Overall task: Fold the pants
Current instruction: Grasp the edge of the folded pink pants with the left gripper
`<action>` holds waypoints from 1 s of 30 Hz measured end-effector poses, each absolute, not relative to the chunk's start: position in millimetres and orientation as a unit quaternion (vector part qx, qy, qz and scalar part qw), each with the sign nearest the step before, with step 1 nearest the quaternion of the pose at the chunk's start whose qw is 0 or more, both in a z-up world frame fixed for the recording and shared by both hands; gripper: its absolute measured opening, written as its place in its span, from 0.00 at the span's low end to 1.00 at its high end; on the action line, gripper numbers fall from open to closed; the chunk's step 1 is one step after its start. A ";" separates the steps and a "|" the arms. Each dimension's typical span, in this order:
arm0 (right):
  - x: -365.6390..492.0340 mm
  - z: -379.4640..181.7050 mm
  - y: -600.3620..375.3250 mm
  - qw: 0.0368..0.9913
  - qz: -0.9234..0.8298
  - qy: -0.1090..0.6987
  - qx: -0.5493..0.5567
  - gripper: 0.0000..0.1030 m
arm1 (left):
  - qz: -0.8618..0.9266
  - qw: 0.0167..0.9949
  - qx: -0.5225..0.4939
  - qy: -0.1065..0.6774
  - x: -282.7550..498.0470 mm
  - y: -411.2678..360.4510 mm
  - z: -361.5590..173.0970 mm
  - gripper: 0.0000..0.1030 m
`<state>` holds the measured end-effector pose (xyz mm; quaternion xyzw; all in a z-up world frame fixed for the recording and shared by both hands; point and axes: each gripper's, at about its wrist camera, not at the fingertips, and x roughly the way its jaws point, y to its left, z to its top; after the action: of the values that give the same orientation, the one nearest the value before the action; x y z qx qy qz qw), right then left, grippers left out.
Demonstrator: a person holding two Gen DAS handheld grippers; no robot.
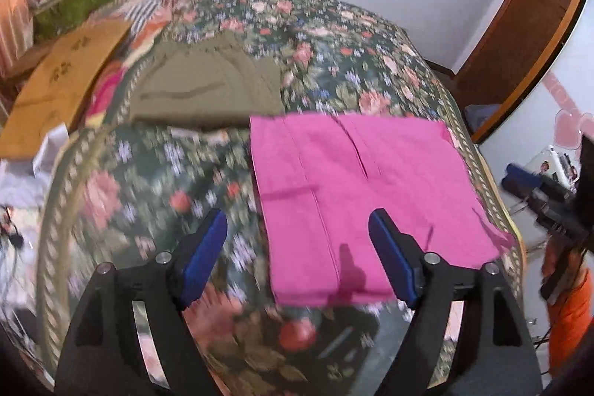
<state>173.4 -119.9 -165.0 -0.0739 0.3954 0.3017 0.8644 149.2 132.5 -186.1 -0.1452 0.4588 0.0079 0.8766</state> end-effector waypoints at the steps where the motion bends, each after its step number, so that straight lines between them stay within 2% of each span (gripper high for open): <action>1: 166.0 -174.7 -116.0 0.860 0.304 0.402 -0.083 0.47 | 0.007 0.873 -0.155 0.462 145.4 131.8 -189.6 0.76; 8: 152.3 -223.7 -116.6 0.834 0.305 0.454 -0.071 0.47 | -0.002 0.843 -0.209 0.496 121.3 123.5 -219.4 0.76; 13: 143.8 -222.3 -124.5 0.834 0.306 0.456 -0.050 0.47 | -0.031 0.819 -0.267 0.506 116.2 116.2 -238.7 0.77; 17: 138.6 -224.0 -124.4 0.838 0.305 0.450 -0.051 0.47 | -0.035 0.820 -0.289 0.492 118.5 112.0 -240.4 0.84; 26: 137.7 -224.9 -126.3 0.835 0.309 0.453 -0.043 0.48 | -0.056 0.813 -0.336 0.472 142.8 118.2 -239.1 0.84; 30: 139.1 -225.3 -127.4 0.834 0.310 0.454 -0.042 0.49 | -0.039 0.818 -0.322 0.475 157.0 121.0 -242.9 0.84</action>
<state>139.1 -127.4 -225.3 -0.0420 0.4538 0.3099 0.8344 157.0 121.0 -242.9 -0.3219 0.4750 -0.0387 0.8181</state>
